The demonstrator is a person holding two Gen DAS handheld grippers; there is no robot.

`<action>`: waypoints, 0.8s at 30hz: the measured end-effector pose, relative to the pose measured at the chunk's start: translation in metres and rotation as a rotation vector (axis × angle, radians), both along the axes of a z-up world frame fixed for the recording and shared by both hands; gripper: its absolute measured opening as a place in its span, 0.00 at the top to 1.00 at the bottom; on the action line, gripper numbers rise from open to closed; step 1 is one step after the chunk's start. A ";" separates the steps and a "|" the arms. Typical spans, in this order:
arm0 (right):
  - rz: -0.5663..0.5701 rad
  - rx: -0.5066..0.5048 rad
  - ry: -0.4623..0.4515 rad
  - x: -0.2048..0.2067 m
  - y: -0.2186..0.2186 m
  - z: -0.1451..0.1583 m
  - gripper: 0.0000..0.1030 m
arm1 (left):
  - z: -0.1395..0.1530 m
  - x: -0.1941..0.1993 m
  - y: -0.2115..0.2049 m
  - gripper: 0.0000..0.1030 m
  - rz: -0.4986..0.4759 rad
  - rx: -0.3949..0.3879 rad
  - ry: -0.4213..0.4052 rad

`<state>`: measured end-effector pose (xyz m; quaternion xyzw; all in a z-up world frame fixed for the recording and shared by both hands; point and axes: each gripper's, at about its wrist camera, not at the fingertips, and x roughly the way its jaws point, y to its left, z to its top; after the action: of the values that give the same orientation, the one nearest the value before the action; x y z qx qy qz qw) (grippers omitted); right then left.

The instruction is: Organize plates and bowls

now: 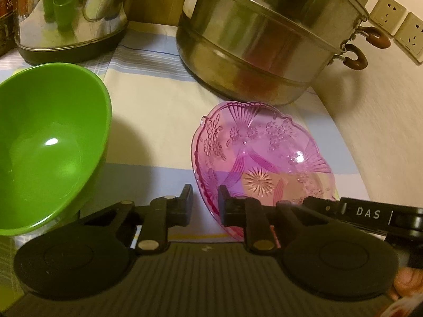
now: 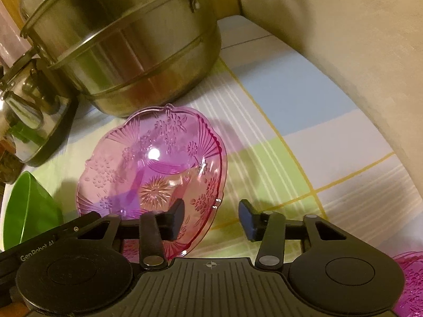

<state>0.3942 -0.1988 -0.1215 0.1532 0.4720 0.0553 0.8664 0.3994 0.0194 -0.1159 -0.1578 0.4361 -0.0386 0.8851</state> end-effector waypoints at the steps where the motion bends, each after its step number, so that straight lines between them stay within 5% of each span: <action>1: 0.003 -0.007 0.002 0.000 0.001 0.000 0.63 | 0.000 0.000 0.000 0.84 0.001 -0.001 -0.001; 6: 0.026 -0.017 -0.005 -0.001 0.005 -0.001 0.83 | 0.001 0.001 -0.003 0.88 -0.017 0.007 -0.003; 24: 0.017 -0.029 -0.101 -0.040 0.003 0.045 0.85 | 0.053 -0.035 -0.011 0.87 -0.058 0.043 -0.056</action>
<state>0.3539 -0.1958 -0.0762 0.1334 0.4296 0.0636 0.8908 0.3643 0.0084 -0.0632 -0.1248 0.4164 -0.0593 0.8986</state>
